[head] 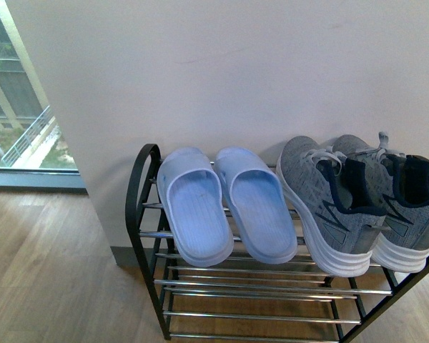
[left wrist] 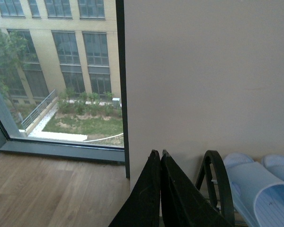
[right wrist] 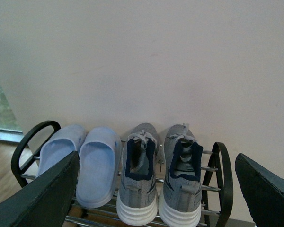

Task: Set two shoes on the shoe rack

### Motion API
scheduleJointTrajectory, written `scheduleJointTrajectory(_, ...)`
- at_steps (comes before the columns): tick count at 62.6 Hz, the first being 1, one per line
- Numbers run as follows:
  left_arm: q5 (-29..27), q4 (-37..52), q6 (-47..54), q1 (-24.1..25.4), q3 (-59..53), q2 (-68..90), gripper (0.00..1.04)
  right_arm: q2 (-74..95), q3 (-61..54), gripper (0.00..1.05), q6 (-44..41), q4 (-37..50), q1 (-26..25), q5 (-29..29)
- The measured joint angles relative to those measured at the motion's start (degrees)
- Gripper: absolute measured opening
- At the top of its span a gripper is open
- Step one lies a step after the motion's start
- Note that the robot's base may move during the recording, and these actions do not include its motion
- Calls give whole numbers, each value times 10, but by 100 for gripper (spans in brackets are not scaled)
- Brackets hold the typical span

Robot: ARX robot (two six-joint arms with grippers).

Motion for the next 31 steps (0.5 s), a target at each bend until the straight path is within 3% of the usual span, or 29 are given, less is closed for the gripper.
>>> scheduleJointTrajectory(8,12,-33,0,10,-26,-66,1,0,0,95,0,0,0,0)
scheduleJointTrajectory(13,50,-56,1,38,-38,-100,1,0,0,95,0,0,0,0)
scheduleJointTrajectory(31,54,-165,1,52,-71,-243,1,0,0,95,0,0,0,0)
